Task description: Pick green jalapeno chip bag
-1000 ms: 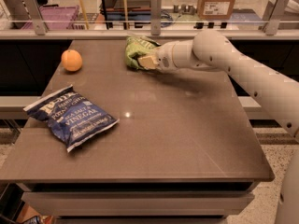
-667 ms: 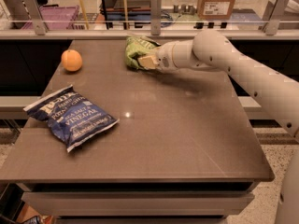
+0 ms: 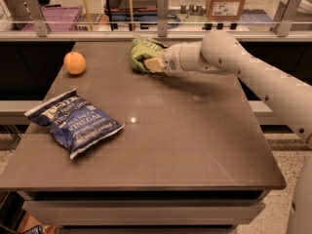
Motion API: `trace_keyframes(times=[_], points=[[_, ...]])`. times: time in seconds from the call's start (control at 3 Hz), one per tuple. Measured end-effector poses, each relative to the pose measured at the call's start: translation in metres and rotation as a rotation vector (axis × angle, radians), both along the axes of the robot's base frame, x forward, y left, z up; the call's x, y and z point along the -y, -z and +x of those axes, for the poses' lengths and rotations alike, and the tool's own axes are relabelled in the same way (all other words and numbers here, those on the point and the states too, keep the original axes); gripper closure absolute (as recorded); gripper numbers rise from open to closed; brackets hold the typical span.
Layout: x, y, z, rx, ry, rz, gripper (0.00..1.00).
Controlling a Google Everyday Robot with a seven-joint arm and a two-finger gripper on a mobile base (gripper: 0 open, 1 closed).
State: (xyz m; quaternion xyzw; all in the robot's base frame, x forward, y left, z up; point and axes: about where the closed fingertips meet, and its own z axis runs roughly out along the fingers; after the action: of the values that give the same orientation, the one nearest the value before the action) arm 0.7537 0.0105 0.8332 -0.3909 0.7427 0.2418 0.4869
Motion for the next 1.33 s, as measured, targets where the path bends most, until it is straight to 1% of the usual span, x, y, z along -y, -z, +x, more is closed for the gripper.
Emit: trace_keyframes(times=[0.33, 1.0, 1.33], points=[[0.000, 0.000, 0.000, 0.000, 0.000, 0.000, 1.00], [0.000, -0.035, -0.011, 0.025, 0.007, -0.053, 1.00], [0.000, -0.049, -0.015, 0.041, 0.000, -0.056, 1.00]])
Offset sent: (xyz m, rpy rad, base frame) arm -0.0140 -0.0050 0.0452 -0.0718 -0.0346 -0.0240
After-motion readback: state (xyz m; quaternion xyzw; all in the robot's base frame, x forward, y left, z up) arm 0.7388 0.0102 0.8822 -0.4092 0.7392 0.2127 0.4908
